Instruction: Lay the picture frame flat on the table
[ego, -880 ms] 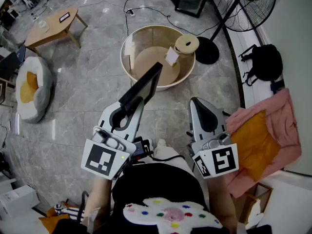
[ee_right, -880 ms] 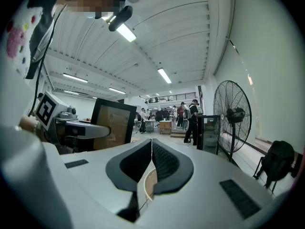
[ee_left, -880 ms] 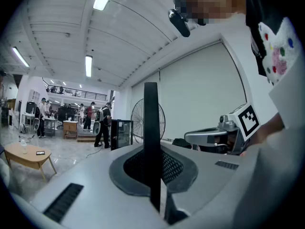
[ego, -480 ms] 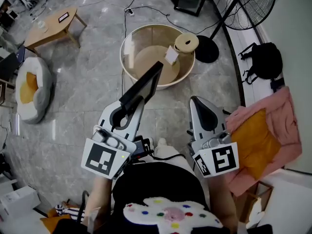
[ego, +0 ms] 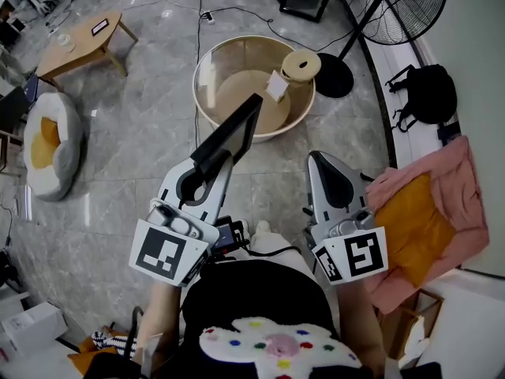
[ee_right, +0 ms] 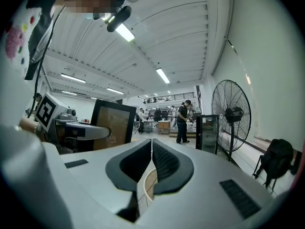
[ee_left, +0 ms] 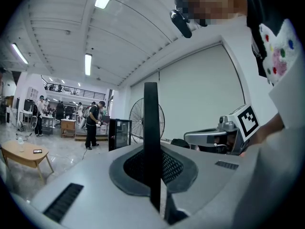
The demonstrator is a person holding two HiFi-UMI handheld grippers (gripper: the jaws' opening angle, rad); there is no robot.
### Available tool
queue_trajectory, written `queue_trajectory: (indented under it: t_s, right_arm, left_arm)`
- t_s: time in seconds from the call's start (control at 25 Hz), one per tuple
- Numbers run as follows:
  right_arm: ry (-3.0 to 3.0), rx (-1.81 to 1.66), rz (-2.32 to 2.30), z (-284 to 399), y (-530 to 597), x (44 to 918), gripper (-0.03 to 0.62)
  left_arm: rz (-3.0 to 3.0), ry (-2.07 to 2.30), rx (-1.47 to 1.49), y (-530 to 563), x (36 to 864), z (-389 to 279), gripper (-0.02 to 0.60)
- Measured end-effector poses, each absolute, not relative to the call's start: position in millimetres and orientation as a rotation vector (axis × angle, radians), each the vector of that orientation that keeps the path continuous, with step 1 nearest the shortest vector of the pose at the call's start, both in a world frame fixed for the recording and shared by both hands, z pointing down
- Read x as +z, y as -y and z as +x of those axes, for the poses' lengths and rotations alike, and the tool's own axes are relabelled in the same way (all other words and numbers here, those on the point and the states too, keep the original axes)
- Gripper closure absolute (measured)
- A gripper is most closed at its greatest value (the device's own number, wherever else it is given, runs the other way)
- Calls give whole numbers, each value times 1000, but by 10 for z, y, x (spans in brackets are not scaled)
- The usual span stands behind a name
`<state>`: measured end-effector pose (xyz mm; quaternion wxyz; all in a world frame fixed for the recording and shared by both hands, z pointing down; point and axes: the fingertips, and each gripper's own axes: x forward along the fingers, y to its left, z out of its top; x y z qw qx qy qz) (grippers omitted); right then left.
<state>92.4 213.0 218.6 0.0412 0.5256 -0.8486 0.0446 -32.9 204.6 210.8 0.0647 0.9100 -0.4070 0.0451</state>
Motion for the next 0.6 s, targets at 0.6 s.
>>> queue_trajectory:
  t_s: [0.6]
  right_arm:
    - [2711,117,1477,643,-2084,2137,553]
  left_arm:
    - [2817,1034,84,-2105,2077,-203,558]
